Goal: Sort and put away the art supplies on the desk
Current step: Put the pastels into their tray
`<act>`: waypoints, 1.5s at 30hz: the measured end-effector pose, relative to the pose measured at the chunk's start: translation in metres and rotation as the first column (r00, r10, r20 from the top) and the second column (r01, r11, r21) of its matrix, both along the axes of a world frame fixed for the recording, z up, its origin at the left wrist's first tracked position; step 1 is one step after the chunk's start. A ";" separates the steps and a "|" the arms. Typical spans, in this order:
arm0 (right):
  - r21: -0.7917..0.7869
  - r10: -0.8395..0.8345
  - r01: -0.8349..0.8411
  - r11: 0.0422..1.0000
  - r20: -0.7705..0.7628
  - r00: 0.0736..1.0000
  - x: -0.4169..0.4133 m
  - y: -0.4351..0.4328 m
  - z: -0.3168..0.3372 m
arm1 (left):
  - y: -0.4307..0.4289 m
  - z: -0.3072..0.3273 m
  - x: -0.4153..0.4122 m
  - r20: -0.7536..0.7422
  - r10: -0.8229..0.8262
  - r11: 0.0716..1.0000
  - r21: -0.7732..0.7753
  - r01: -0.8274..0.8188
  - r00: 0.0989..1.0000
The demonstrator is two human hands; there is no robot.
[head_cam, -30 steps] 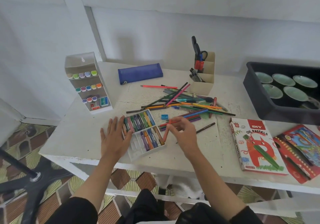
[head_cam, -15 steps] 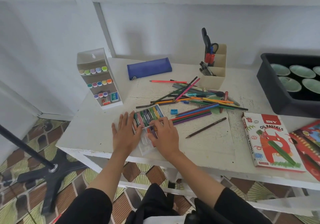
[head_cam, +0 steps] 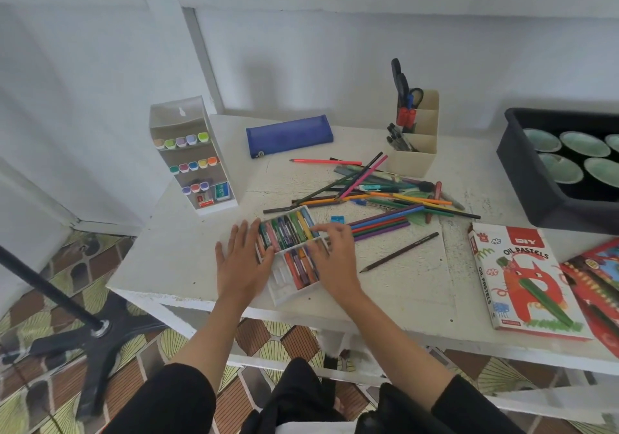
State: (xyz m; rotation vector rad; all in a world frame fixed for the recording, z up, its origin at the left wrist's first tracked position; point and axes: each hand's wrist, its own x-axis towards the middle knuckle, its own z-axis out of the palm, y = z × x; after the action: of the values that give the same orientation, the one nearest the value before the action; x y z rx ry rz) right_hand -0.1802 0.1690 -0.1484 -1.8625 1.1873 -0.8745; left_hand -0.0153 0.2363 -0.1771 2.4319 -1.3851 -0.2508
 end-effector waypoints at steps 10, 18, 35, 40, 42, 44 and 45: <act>-0.078 -0.354 0.346 0.935 -0.217 0.910 -0.124 -0.127 0.029 | 0.000 -0.003 0.002 -0.004 0.005 1.000 -0.013 -0.005 1.000; -0.117 -0.484 0.481 0.869 -0.405 0.776 -0.162 -0.190 0.021 | -0.002 -0.003 0.002 0.008 0.016 1.000 -0.015 -0.016 1.000; 0.047 -0.542 0.606 0.794 -0.395 0.741 -0.162 -0.177 0.035 | -0.003 -0.003 0.002 0.000 0.023 0.999 -0.030 -0.023 1.000; 0.016 -0.643 0.653 0.758 -0.154 0.750 -0.170 -0.163 0.041 | -0.002 -0.003 0.001 0.010 0.026 0.999 -0.028 -0.025 1.000; 0.095 -0.674 0.672 0.734 -0.013 0.738 -0.172 -0.157 0.043 | -0.002 -0.002 0.002 0.004 0.025 0.999 -0.031 -0.025 1.000; 0.258 -0.709 0.666 0.700 0.134 0.693 -0.172 -0.150 0.045 | -0.002 -0.003 0.002 0.003 0.021 0.999 -0.032 -0.021 1.000; 0.361 -0.724 0.639 0.680 0.191 0.662 -0.172 -0.146 0.047 | -0.002 -0.003 0.002 0.007 0.020 0.999 -0.033 -0.019 1.000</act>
State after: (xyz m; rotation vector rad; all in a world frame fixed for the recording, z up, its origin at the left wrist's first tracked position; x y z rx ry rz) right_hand -0.3522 0.0228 -0.1015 -0.9612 1.7310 -1.2908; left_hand -0.0136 0.2346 -0.1801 2.4203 -1.3570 -0.2127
